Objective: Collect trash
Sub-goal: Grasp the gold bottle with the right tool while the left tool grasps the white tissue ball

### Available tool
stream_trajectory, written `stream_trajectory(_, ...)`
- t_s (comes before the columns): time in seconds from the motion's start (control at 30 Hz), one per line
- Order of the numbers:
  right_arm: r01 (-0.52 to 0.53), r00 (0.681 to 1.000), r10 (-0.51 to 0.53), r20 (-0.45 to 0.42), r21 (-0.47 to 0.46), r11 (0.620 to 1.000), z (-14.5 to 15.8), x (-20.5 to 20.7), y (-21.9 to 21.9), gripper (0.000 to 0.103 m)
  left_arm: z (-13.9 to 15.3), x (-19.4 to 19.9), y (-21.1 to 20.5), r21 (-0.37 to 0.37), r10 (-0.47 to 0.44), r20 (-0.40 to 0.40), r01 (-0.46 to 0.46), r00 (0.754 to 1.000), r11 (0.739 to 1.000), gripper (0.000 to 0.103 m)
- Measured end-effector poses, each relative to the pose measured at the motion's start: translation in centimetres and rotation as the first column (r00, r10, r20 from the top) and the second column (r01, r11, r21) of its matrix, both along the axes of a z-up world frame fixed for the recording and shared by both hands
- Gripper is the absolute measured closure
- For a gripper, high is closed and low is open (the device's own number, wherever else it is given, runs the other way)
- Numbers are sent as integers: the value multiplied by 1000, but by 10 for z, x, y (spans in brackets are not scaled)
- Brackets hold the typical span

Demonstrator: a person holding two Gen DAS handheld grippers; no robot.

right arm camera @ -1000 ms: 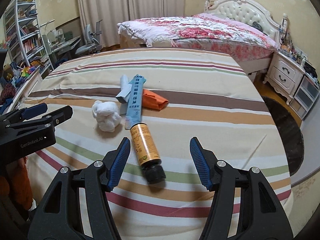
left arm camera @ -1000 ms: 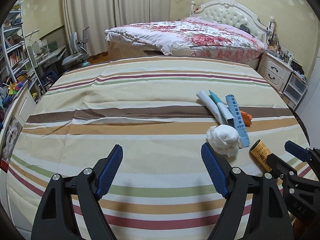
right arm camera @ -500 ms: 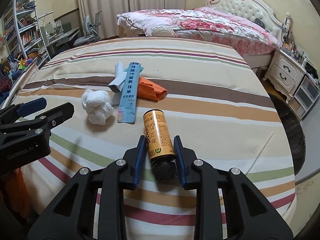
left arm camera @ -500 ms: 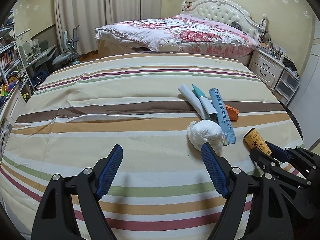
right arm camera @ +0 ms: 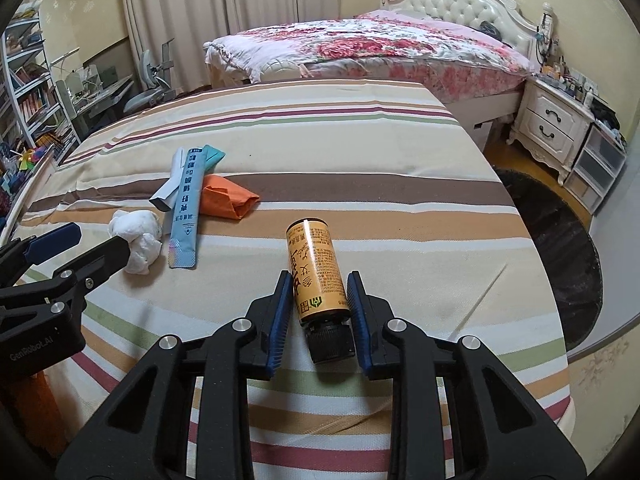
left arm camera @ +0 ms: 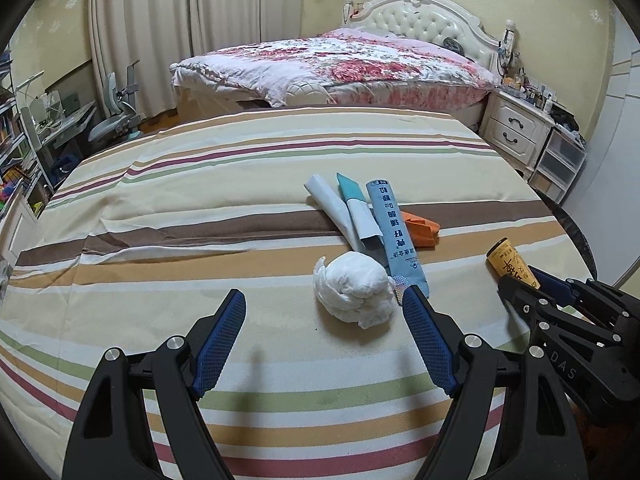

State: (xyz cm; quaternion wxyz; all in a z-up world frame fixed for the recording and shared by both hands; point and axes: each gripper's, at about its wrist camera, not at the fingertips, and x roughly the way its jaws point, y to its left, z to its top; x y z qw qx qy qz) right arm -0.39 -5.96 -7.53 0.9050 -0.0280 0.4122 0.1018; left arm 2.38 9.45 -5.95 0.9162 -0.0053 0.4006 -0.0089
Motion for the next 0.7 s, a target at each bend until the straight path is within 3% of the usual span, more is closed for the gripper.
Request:
stream_trajectory(0.2, -3, 1000, 3, 5, 4, 1000, 0, 1, -1, 76, -8, 10, -6, 4, -14, -28, 14, 1000, 1000, 26)
stream_trajectory(0.4, -3, 1000, 3, 6, 5, 1000, 0, 1, -1, 75, -14, 10, -8, -19, -54, -53, 53, 997, 998, 62)
stream_trajectory(0.43, -3, 1000, 3, 6, 5, 1000, 0, 1, -1, 76, -14, 9, -8, -25, -62, -50, 61, 997, 998, 65)
stream_trajectory(0.7, 5, 1000, -5, 17, 10, 1000, 3, 0, -3, 76, -5, 0, -6, -52, -66, -16, 65, 998, 997, 70)
